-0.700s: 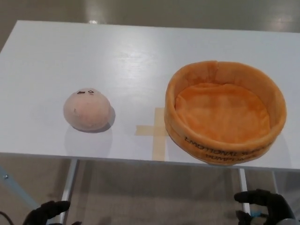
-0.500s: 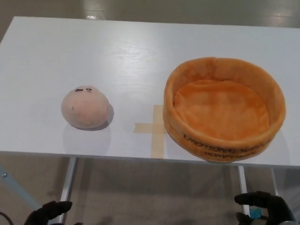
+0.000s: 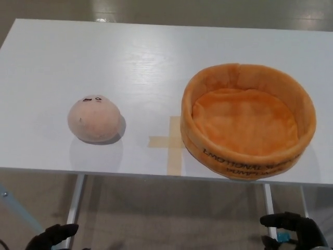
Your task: Use the left hand to pick up the pink round toy on the left and place it inside the orange plate on the desk.
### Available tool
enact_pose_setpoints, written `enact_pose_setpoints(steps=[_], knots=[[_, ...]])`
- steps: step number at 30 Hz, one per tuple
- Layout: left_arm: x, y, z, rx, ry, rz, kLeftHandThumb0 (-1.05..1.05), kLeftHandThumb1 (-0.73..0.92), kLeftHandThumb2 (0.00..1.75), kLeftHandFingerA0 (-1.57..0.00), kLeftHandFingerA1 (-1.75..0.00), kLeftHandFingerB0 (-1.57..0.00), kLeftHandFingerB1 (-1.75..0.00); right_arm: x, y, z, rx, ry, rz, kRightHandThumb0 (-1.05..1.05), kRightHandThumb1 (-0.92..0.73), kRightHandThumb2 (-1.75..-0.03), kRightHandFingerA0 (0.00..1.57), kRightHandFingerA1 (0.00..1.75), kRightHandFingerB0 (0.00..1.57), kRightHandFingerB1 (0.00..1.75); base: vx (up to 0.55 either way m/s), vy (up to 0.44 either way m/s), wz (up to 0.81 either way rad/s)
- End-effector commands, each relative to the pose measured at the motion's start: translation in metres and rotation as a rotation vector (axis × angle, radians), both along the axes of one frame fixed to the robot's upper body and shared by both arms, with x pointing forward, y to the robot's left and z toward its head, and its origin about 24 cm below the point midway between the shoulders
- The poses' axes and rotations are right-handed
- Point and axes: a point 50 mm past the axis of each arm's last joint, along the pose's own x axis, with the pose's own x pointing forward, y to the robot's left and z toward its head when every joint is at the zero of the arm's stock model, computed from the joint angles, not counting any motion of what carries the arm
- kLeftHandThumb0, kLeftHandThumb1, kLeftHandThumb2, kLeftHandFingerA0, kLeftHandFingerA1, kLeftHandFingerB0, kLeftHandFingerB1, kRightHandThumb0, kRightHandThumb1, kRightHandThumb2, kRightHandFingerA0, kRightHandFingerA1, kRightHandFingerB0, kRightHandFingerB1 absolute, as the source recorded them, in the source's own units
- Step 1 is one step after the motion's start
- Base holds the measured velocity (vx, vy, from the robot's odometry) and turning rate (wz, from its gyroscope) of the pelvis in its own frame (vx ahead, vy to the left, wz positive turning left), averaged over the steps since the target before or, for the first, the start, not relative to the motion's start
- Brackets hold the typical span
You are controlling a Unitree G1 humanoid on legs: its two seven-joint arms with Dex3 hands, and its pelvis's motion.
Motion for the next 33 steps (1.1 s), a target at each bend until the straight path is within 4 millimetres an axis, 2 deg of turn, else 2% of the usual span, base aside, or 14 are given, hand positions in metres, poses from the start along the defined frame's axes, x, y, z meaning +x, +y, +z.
enact_pose_setpoints(steps=[1,2,4,5,6,10,11,14,15,17,18,29,31,33], knots=[[-0.011,0.005,0.0,-0.026,-0.005,-0.048,-0.33,0.6,0.58,-0.23,-0.36,-0.28,-0.3,-0.007,-0.001,-0.005,0.003,0.017,-0.02,-0.15,-0.61,-0.57,0.68,0.94,0.55,0.75,0.0,0.0,0.0],[-0.014,0.006,0.002,-0.039,-0.022,-0.078,-0.39,0.55,0.68,-0.19,-0.41,-0.2,-0.34,-0.007,-0.002,-0.005,0.006,0.016,-0.023,-0.15,-0.6,-0.57,0.68,0.95,0.55,0.76,0.0,0.0,0.0],[-0.016,0.007,0.005,-0.05,-0.031,-0.129,-0.41,0.55,0.68,-0.18,-0.4,-0.18,-0.34,-0.006,-0.003,-0.004,0.004,0.009,-0.022,-0.15,-0.59,-0.57,0.68,0.95,0.55,0.76,0.0,0.0,0.0],[-0.018,0.009,0.008,-0.09,-0.01,-0.194,-0.39,0.59,0.58,-0.13,-0.3,-0.18,-0.28,-0.006,-0.003,-0.004,0.008,0.01,-0.026,-0.16,-0.59,-0.57,0.68,0.97,0.56,0.77,0.0,0.0,0.0],[-0.019,0.011,0.013,-0.124,0.008,-0.279,-0.49,0.54,0.67,-0.07,-0.23,-0.1,-0.3,-0.007,-0.003,-0.004,0.005,0.013,-0.024,-0.15,-0.6,-0.57,0.68,0.95,0.55,0.76,0.0,0.0,0.0],[-0.02,0.012,0.025,-0.211,0.018,-0.444,-0.5,0.52,0.69,-0.04,-0.21,-0.1,-0.28,-0.007,-0.003,-0.005,0.0,0.014,-0.018,-0.16,-0.59,-0.57,0.69,0.96,0.55,0.77,0.0,0.0,0.0],[-0.019,0.012,0.032,-0.236,0.007,-0.5,-0.47,0.55,0.6,-0.06,-0.24,-0.11,-0.28,-0.006,-0.003,-0.004,0.002,0.013,-0.023,-0.15,-0.6,-0.57,0.68,0.96,0.56,0.77,0.0,0.0,0.0],[-0.017,0.009,0.045,-0.273,-0.022,-0.57,-0.42,0.56,0.59,-0.09,-0.26,-0.11,-0.29,-0.005,-0.003,-0.003,0.004,0.007,-0.023,-0.15,-0.6,-0.57,0.68,0.96,0.56,0.77,0.0,0.0,0.0],[-0.016,0.007,0.051,-0.285,-0.038,-0.606,-0.29,0.51,0.99,-0.01,-0.51,0.0,-0.48,-0.004,-0.003,-0.002,0.003,0.005,-0.022,-0.15,-0.6,-0.57,0.69,0.96,0.57,0.77,0.0,0.0,0.0],[-0.016,0.005,0.057,-0.286,-0.057,-0.644,-0.28,0.52,1.0,-0.01,-0.5,0.0,-0.48,-0.004,-0.003,-0.003,-0.004,0.01,-0.022,-0.15,-0.59,-0.57,0.7,0.96,0.56,0.76,0.0,0.0,0.0],[-0.017,0.002,0.062,-0.305,-0.074,-0.673,-0.42,0.56,0.65,-0.13,-0.37,-0.13,-0.33,-0.004,-0.003,-0.003,-0.009,0.013,-0.024,-0.14,-0.6,-0.57,0.71,0.95,0.57,0.76,0.0,0.0,0.0],[-0.025,-0.033,0.123,-0.42,-0.229,-0.913,-0.47,0.53,0.68,-0.11,-0.39,-0.14,-0.33,-0.004,-0.003,-0.003,-0.011,0.01,-0.017,-0.15,-0.6,-0.57,0.7,0.95,0.56,0.75,0.0,0.0,0.0],[-0.028,-0.043,0.141,-0.503,-0.269,-0.959,-0.44,0.49,0.68,-0.11,-0.38,-0.14,-0.34,-0.002,-0.003,-0.001,-0.001,0.003,-0.018,-0.15,-0.6,-0.57,0.69,0.95,0.56,0.76,0.0,0.0,0.0],[-0.032,-0.052,0.158,-0.55,-0.318,-1.026,-0.36,0.57,0.58,-0.13,-0.32,-0.2,-0.29,-0.002,-0.003,-0.001,-0.006,0.006,-0.02,-0.15,-0.59,-0.57,0.69,0.94,0.57,0.75,0.0,0.0,0.0]])
